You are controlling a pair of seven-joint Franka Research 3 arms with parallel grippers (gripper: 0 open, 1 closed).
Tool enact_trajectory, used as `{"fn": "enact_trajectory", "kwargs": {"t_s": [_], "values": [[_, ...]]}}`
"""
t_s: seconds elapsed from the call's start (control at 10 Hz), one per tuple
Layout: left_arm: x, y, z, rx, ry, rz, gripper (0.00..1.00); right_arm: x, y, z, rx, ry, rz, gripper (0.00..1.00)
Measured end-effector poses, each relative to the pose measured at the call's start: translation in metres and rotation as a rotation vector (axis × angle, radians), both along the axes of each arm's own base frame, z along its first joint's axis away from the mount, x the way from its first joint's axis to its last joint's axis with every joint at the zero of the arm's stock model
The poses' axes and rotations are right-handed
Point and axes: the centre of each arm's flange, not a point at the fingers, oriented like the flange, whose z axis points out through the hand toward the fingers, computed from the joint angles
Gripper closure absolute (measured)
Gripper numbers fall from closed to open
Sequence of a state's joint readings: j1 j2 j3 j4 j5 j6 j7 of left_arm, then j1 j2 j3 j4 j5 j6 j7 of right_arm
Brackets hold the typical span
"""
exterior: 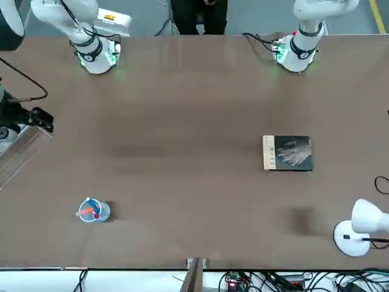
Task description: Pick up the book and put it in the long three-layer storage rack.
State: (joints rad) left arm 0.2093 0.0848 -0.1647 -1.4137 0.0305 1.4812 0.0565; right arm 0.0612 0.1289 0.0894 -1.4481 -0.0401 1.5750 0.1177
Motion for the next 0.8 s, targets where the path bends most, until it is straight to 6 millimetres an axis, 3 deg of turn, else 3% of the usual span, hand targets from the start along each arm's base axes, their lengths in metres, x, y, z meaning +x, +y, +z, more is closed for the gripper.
{"fn": "enact_trajectory", "kwargs": {"t_s": [0.8], "values": [[0.005, -0.012, -0.008, -0.062, 0.011, -0.017, 0.0, 0.0, 0.0, 0.0, 0.0, 0.0, 0.0, 0.0]]}}
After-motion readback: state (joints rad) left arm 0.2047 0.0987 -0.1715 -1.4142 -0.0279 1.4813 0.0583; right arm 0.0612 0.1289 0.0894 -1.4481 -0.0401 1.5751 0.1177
